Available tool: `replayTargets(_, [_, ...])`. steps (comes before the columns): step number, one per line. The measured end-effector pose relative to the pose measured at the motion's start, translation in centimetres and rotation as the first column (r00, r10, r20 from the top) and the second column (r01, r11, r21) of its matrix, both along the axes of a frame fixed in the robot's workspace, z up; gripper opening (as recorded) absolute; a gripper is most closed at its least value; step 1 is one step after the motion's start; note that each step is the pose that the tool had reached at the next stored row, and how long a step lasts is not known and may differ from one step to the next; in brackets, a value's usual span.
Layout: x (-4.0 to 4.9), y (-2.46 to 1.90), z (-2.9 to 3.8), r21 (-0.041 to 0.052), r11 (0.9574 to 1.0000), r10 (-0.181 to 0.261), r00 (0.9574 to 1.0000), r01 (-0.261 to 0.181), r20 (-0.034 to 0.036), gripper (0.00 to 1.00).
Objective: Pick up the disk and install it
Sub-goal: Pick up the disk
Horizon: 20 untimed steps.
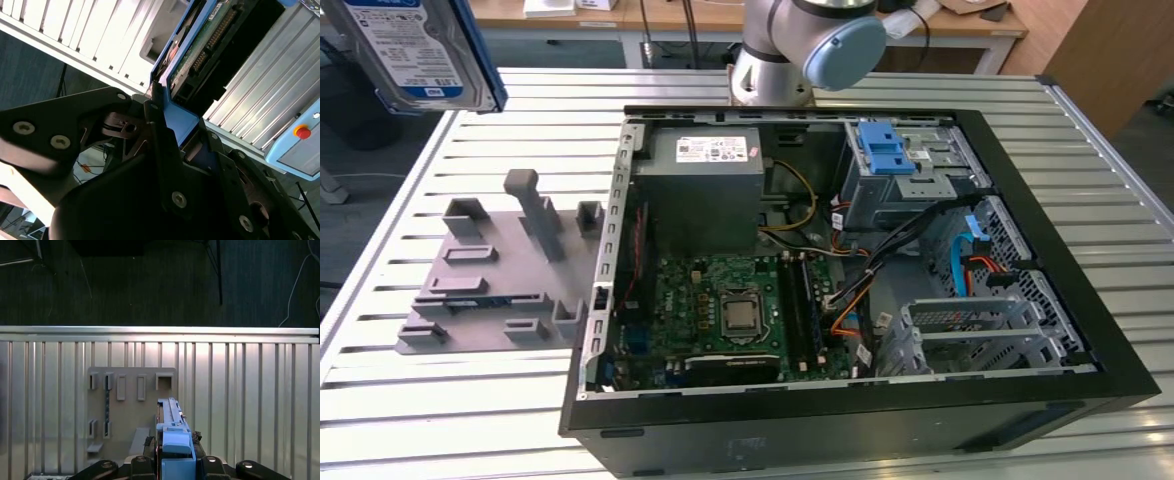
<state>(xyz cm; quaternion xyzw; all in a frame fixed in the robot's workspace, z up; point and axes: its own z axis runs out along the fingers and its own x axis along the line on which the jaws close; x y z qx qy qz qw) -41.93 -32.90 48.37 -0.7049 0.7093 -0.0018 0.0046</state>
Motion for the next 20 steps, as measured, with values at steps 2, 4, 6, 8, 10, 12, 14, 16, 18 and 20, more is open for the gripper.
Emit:
replayTargets(2, [0.21,0.00,0.00,0.0000,1.0000,0.000,1.0000,0.000,0.0000,0.36])
replayTargets(4, [0.46,0.00,0.00,0.0000,1.0000,0.000,1.0000,0.000,0.0000,0.36])
replayTargets(6, [0.69,0.00,0.00,0.0000,1.0000,0.000,1.0000,0.000,-0.0002,0.36])
replayTargets(8, [0.90,0.00,0.00,0.0000,1.0000,0.000,1.0000,0.000,-0.0001,0.36])
replayTargets(10, [1.11,0.00,0.00,0.0000,1.0000,0.000,1.0000,0.000,-0.0002,0.36])
replayTargets(12, [1.32,-0.01,0.00,0.0000,1.0000,0.000,1.0000,0.000,-0.0003,0.36])
replayTargets(14, [1.53,-0.03,0.00,0.0000,1.0000,0.000,1.0000,0.000,-0.0004,0.36])
replayTargets(16, [1.73,-0.06,0.00,0.0000,1.0000,0.000,1.0000,0.000,-0.0004,0.36])
replayTargets(18, [1.92,-0.12,0.00,0.0000,1.0000,0.000,1.0000,0.000,-0.0005,0.36])
replayTargets(20, [2.05,-0.23,-0.01,0.0001,1.0000,0.000,1.0000,0.000,-0.0004,0.36])
